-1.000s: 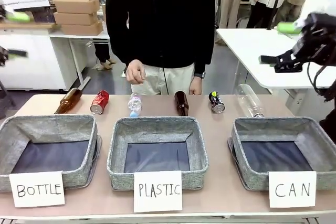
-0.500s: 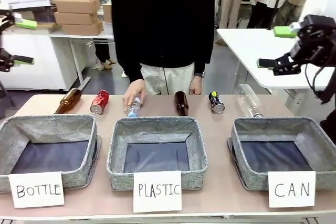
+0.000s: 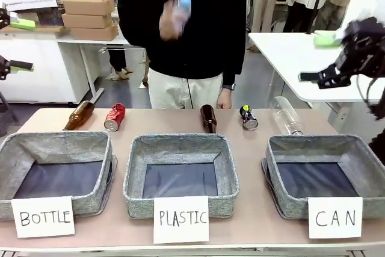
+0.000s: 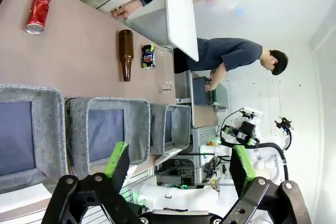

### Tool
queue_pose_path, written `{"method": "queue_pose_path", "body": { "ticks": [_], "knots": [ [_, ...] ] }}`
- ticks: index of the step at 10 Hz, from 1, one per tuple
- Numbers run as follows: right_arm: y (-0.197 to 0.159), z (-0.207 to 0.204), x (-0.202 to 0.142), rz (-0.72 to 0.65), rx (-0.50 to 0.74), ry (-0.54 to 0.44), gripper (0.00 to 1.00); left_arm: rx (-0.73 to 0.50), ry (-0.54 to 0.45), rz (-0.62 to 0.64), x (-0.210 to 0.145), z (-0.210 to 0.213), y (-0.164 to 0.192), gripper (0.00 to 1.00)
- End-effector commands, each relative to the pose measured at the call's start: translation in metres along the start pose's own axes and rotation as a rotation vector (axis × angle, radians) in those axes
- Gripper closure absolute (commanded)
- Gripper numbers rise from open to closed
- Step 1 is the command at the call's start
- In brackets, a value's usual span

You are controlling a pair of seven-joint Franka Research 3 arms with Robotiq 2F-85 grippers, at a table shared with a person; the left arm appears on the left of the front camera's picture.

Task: Sort the can waste into the basket.
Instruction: Pick up the can waste from the table and place it in the right Fabric basket.

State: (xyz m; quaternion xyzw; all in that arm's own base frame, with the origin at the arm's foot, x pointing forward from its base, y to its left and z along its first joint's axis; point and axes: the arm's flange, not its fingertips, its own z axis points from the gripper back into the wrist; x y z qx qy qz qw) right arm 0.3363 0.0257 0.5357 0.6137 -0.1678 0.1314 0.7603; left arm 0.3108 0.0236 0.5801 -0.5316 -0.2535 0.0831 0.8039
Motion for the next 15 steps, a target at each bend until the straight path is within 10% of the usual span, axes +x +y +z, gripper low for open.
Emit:
{"method": "queue_pose_path", "body": {
  "ticks": [1, 3, 5, 8, 11, 15],
  "knots": [
    [0.005, -0.042, 0.052, -0.02, -0.747, 0.222, 0.0, -0.022, 0.0, -0.021, 0.002, -0.004, -0.001, 0.0],
    [-0.02, -0.066, 0.098, 0.066, -1.226, 0.401, 0.0, -0.022, 0.0, -0.021, 0.002, -0.004, -0.001, 0.0],
    [-0.036, -0.071, 0.102, 0.095, -1.317, 0.464, 0.0, -0.022, 0.0, -0.021, 0.002, -0.004, -0.001, 0.0],
    [-0.044, -0.071, 0.103, 0.182, -0.939, 0.279, 0.0, -0.022, 0.0, -0.021, 0.002, -0.004, -0.001, 0.0],
    [-0.045, -0.061, 0.095, 0.163, -1.037, 0.314, 0.0, -0.022, 0.0, -0.021, 0.002, -0.004, -0.001, 0.0],
    [-0.127, -0.156, 0.221, 0.089, -1.109, 0.307, 0.0, -0.022, 0.0, -0.021, 0.002, -0.004, -0.001, 0.0]
  ]
}}
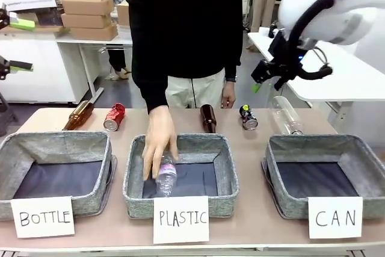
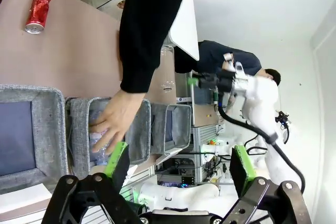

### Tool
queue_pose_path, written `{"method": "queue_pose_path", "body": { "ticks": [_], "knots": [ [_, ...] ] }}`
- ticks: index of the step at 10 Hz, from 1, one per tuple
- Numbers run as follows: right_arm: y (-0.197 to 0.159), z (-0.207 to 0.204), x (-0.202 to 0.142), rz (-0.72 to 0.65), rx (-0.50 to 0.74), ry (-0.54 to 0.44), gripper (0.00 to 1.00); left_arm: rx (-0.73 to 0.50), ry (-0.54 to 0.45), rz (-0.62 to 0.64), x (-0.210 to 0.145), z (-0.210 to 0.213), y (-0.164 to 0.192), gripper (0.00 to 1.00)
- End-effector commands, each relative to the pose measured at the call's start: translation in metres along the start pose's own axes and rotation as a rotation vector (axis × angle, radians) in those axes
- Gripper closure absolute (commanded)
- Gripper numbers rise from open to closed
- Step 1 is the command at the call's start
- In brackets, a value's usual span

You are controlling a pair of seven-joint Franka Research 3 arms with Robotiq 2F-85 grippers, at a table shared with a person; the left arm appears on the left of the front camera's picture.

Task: Sort the can waste into the basket.
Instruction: Pick up the can waste from the table and place it in the right Fabric basket.

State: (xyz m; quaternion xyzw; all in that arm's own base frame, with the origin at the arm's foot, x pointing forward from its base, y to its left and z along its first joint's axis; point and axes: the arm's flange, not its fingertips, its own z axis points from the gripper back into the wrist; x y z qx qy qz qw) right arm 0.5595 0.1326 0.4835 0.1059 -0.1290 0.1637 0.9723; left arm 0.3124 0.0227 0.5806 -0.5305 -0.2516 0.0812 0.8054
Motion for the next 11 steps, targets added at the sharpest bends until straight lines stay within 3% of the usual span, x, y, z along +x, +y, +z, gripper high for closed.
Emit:
{"method": "queue_pose_path", "body": {
  "ticks": [1, 3, 7, 11],
  "knots": [
    [-0.004, -0.04, 0.062, -0.115, -0.123, 0.02, 0.0, -0.024, -0.006, -0.019, 0.001, -0.002, 0.0, 0.0],
    [-0.006, -0.09, 0.083, -0.217, -0.202, 0.096, 0.0, -0.024, -0.006, -0.019, 0.001, -0.002, 0.0, 0.0],
    [-0.029, -0.159, 0.085, -0.246, -0.288, 0.248, 0.0, -0.024, -0.006, -0.019, 0.001, -0.002, 0.0, 0.0],
    [-0.043, -0.192, 0.075, -0.233, -0.22, 0.288, 0.0, -0.024, -0.006, -0.019, 0.001, -0.002, 0.0, 0.0]
  ]
}}
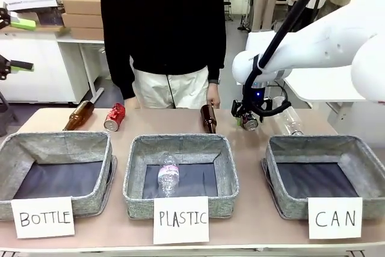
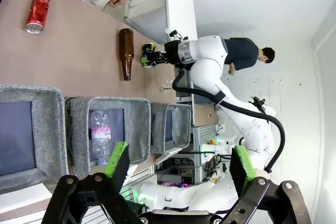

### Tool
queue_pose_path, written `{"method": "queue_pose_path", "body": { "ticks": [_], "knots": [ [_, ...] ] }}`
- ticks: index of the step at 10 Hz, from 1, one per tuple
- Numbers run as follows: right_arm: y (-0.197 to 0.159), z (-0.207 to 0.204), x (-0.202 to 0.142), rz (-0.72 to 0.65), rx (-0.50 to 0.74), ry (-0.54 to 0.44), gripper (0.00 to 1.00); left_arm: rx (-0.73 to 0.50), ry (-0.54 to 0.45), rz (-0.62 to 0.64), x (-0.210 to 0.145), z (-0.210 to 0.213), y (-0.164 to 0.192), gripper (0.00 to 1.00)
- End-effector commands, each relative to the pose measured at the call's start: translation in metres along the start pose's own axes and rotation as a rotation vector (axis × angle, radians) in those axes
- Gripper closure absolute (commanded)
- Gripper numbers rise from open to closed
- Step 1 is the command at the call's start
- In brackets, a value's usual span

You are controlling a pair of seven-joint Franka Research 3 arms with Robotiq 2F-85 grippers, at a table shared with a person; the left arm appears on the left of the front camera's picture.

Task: Sort the can waste into the basket.
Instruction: Pick up the can waste from the table and place it in the right Fabric basket.

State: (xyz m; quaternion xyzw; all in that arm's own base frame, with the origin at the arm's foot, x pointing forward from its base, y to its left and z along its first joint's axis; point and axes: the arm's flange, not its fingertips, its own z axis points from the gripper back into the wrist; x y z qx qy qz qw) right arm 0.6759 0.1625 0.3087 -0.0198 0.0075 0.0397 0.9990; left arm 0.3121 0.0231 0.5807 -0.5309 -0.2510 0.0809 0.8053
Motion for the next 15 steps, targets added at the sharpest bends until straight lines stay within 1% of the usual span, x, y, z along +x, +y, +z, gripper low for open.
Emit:
{"method": "queue_pose_path", "body": {
  "ticks": [1, 3, 4, 5, 6, 7, 8, 12, 13, 15],
  "knots": [
    [-0.0021, 0.0067, 0.0071, 0.016, 0.014, -0.002, 0.0, -0.023, -0.007, -0.02, 0.0009, -0.0028, -0.0003, 0.0],
    [-0.0029, 0.0073, 0.0078, 0.03, 0.033, 0.0, 0.0, -0.023, -0.007, -0.02, 0.0009, -0.0028, -0.0003, 0.0],
    [-0.0023, 0.008, 0.008, 0.047, 0.026, 0.01, 0.6, -0.023, -0.007, -0.02, 0.0009, -0.0028, -0.0003, 0.0],
    [-0.0023, 0.0078, 0.0081, 0.05, 0.031, 0.016, 0.6, -0.023, -0.007, -0.02, 0.0009, -0.0028, -0.0003, 0.0],
    [-0.0014, 0.007, 0.0087, 0.056, 0.042, 0.017, 1.0, -0.023, -0.007, -0.02, 0.0009, -0.0028, -0.0003, 0.0],
    [0.0001, 0.0067, 0.009, 0.061, 0.034, 0.017, 0.65, -0.023, -0.007, -0.02, 0.0009, -0.0028, -0.0003, 0.0],
    [0.0005, 0.0084, 0.0088, 0.067, 0.025, 0.014, 1.0, -0.023, -0.007, -0.02, 0.0009, -0.0028, -0.0003, 0.0],
    [0.001, 0.0096, 0.0082, 0.059, 0.023, 0.014, 1.0, -0.023, -0.007, -0.02, 0.0009, -0.0028, -0.0003, 0.0],
    [0.001, 0.0087, 0.0087, 0.043, 0.013, 0.028, 1.0, -0.023, -0.007, -0.02, 0.0009, -0.0028, -0.0003, 0.0],
    [0.0013, 0.0121, 0.008, 0.056, 0.008, 0.028, 1.0, -0.023, -0.007, -0.02, 0.0009, -0.0028, -0.0003, 0.0]
  ]
}}
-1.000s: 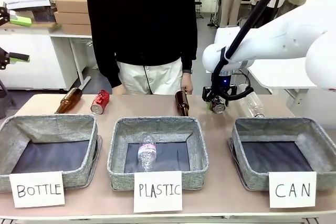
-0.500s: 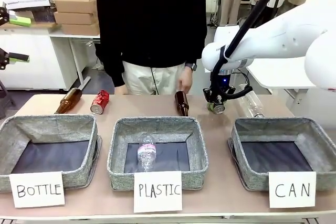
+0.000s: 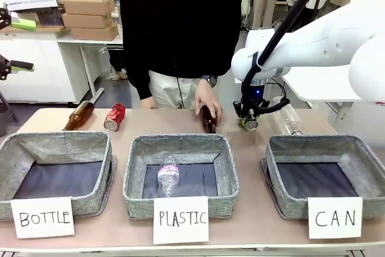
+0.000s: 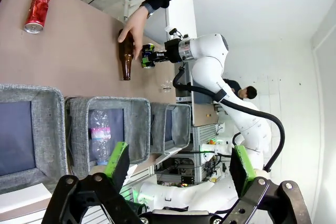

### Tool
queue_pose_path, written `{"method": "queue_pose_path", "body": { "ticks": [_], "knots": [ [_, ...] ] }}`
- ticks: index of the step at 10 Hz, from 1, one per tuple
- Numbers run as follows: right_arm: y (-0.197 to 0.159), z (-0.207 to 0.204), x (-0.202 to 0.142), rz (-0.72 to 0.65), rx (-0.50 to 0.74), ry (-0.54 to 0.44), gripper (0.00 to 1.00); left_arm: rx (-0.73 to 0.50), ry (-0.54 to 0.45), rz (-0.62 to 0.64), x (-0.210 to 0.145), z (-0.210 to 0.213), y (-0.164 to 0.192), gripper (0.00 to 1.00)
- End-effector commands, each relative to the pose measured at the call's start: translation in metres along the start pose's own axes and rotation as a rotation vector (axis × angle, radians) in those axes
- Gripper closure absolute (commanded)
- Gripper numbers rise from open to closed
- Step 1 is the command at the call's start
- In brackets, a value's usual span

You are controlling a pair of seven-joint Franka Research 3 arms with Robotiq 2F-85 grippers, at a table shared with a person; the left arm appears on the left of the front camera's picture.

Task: Sort the can waste into the basket.
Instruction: Pick up the can waste from the table and place it in the right Fabric basket.

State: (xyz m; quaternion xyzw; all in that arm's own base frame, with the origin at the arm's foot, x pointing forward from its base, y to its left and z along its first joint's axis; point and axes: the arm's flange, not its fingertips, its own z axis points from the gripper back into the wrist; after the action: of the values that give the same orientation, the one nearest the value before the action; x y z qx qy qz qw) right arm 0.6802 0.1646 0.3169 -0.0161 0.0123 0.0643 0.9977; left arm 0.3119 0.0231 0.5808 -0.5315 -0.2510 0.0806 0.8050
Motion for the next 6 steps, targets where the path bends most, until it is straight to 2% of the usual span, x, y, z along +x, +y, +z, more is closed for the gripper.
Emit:
{"method": "queue_pose_path", "body": {
  "ticks": [1, 2, 3, 4, 5, 6],
  "knots": [
    [-0.003, 0.017, -0.001, 0.026, 0.02, 0.009, 1.0, -0.022, -0.007, -0.02, 0.001, -0.003, 0.0, 0.0],
    [-0.016, 0.062, -0.022, 0.095, 0.097, -0.017, 1.0, -0.022, -0.007, -0.02, 0.001, -0.003, 0.0, 0.0],
    [-0.032, 0.114, -0.055, 0.134, 0.175, 0.002, 1.0, -0.022, -0.007, -0.02, 0.001, -0.003, 0.0, 0.0],
    [-0.049, 0.158, -0.097, 0.231, 0.194, 0.049, 1.0, -0.022, -0.007, -0.02, 0.001, -0.003, 0.0, 0.0],
    [-0.062, 0.185, -0.137, 0.312, 0.179, 0.103, 1.0, -0.022, -0.007, -0.02, 0.001, -0.003, 0.0, 0.0],
    [-0.076, 0.203, -0.186, 0.402, 0.155, 0.116, 1.0, -0.022, -0.007, -0.02, 0.001, -0.003, 0.0, 0.0]
  ]
}}
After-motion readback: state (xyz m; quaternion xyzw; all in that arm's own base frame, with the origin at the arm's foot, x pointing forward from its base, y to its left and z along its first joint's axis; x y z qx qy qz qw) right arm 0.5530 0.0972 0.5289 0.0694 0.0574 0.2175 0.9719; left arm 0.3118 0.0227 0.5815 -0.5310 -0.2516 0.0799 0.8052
